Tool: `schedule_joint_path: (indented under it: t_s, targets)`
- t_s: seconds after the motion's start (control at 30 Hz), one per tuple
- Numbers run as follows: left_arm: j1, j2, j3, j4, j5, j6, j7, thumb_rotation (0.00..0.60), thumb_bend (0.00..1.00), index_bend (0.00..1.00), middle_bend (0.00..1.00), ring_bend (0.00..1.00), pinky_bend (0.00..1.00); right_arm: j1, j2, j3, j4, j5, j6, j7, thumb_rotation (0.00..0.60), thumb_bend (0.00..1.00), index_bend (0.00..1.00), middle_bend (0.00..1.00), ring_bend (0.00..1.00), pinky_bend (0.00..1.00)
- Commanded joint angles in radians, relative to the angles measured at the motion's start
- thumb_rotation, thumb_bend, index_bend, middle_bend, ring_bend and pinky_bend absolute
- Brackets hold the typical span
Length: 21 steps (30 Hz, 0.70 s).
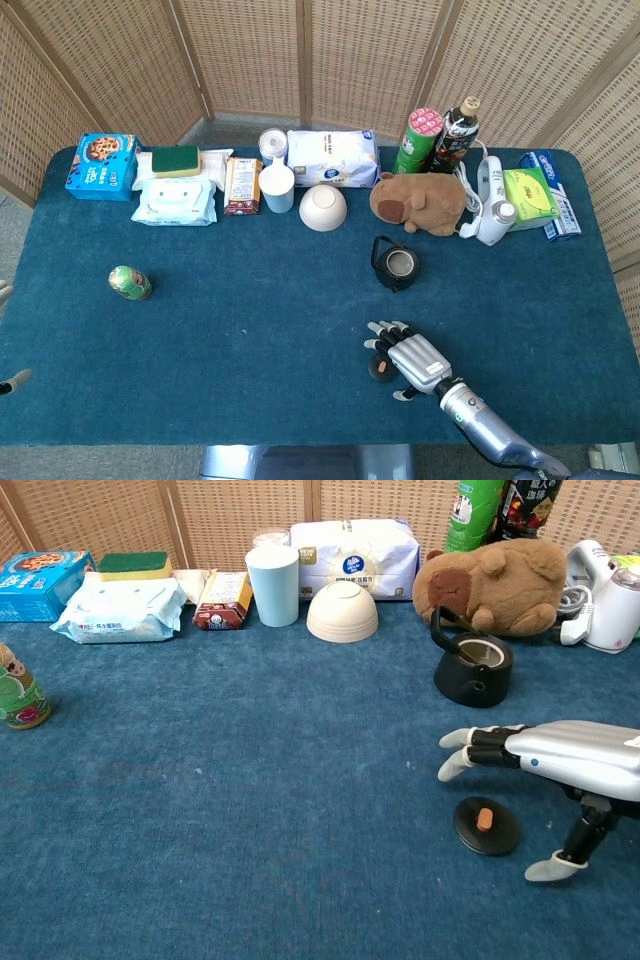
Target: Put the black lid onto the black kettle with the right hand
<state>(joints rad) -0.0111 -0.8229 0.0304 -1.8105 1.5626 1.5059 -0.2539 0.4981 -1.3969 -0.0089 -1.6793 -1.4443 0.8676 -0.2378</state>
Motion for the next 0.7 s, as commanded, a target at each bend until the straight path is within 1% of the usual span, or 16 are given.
schedule_joint_path:
  t_s: [0.03,0.4,0.7]
  targets:
    - [0.001,0.0,0.001,0.001,0.001,0.001,0.0,0.6,0.12,0.0,0.0,0.0,0.04,0.003,-0.008,-0.002,0.014,-0.002,0.008,0.004,0.6,0.19,0.18,0.03,0.0,0.0]
    - [-0.001,0.0,0.0,0.0,-0.001,-0.003,0.001,0.6,0.12,0.0,0.0,0.0,0.04,0.008,-0.021,-0.012,0.039,-0.005,0.022,0.013,0.6,0.19,0.2,0.03,0.0,0.0]
    - [-0.002,-0.001,0.001,-0.003,0.0,-0.006,0.006,0.6,0.12,0.0,0.0,0.0,0.04,0.014,-0.03,-0.012,0.053,0.01,0.027,0.013,0.6,0.24,0.23,0.03,0.0,0.0]
